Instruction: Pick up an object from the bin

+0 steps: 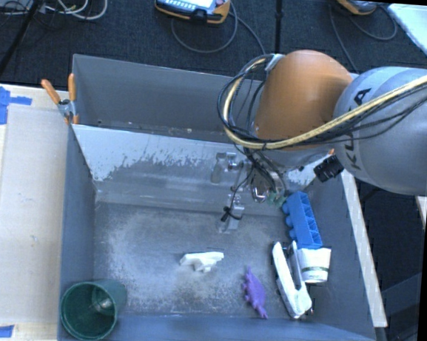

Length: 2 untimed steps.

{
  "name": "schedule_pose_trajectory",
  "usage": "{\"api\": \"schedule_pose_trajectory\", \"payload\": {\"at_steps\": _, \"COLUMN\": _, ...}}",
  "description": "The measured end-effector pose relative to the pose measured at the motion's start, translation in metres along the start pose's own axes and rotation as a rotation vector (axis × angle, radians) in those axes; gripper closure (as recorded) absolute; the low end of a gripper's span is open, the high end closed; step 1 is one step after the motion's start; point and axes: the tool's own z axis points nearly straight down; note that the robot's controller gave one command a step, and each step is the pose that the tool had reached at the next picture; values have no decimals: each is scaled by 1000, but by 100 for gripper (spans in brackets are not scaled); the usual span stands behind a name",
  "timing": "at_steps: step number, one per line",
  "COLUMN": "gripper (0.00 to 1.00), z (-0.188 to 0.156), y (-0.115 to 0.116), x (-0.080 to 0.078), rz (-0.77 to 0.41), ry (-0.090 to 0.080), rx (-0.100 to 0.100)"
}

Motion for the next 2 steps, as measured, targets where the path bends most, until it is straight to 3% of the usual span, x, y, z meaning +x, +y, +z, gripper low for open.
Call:
{"api": "schedule_pose_trajectory", "payload": {"at_steps": 1, "gripper": 0, "z": -5, "y": 0, "x": -1, "rz": 1, "ry": -8, "rx": -1}}
{"api": "schedule_pose_trajectory", "payload": {"at_steps": 2, "gripper": 0, "z": 29, "y": 0, "x": 3, "rz": -55, "ry": -12, "rx": 0}}
